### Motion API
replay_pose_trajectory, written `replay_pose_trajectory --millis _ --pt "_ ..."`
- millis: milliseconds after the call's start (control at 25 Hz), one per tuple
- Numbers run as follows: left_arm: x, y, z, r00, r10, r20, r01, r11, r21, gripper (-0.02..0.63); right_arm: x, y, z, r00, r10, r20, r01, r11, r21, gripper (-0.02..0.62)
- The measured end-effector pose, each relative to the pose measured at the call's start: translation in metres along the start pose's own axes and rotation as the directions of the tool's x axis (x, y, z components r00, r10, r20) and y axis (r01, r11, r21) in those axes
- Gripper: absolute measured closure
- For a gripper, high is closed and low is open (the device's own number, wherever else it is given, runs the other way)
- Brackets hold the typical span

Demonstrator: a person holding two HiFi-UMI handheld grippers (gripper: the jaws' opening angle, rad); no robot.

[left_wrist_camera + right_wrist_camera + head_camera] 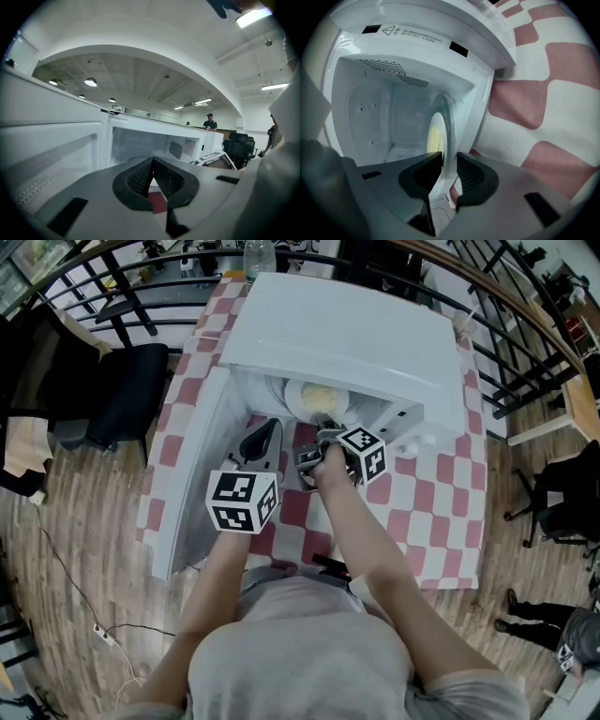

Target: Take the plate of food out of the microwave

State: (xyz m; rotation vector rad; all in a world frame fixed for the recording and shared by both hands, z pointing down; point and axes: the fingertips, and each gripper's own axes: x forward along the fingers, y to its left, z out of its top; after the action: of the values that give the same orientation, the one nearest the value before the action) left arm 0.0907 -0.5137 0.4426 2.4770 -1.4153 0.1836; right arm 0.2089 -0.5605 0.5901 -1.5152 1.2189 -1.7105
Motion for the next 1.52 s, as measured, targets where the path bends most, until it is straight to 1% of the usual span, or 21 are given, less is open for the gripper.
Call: replay_pose_trajectory --millis 120,160,200,560,680,840,960,1200,1520 --pt "-0.001 0.002 -0.002 1.000 0.006 -0.001 -0.006 1.000 -0.009 0.604 -0.002 0.004 0.000 1.000 0.020 0.001 -0.020 1.000 -0.008 0.497" --pt "-0.001 0.002 -0.003 1.000 0.007 -0.002 -0.007 1.000 -0.012 0.604 -0.003 0.007 0.000 1.000 0.028 0.002 -0.028 0.999 -0.018 0.539" --pt "0.000 0.002 -0.003 1.000 0.007 -0.004 -0.007 1.000 -0.015 0.604 -0.003 0.009 0.001 0.999 0.033 0.000 -0.033 0.999 -0.025 0.541" --pt "0.003 0.001 -0.007 1.000 0.000 -0.009 0.000 1.000 -0.022 0.604 0.000 0.008 0.000 0.996 0.085 -0.042 -0.084 0.996 0.014 0.545" --pt "0.005 0.000 -0.006 1.000 -0.004 -0.009 0.003 1.000 -0.026 0.604 -0.003 0.012 0.000 0.991 0.129 -0.038 -0.128 0.991 0.030 0.554" --pt "0.007 -0.002 -0.008 1.000 -0.009 -0.011 0.009 0.999 -0.033 0.604 -0.005 0.022 0.004 0.982 0.187 -0.037 -0.187 0.982 0.001 0.562" --pt "0.007 -0.005 -0.010 1.000 -0.015 -0.013 0.014 0.999 -0.037 0.604 -0.008 0.022 0.005 0.977 0.206 -0.045 -0.207 0.978 -0.004 0.563" --pt "0.009 -0.006 -0.016 1.000 -0.022 -0.021 0.021 0.999 -0.046 0.604 -0.012 0.016 0.006 0.969 0.245 -0.042 -0.244 0.970 0.021 0.563" --pt "0.012 -0.007 -0.015 0.999 -0.031 -0.021 0.030 0.998 -0.048 0.604 -0.018 0.023 0.003 0.958 0.283 -0.055 -0.283 0.959 0.014 0.563"
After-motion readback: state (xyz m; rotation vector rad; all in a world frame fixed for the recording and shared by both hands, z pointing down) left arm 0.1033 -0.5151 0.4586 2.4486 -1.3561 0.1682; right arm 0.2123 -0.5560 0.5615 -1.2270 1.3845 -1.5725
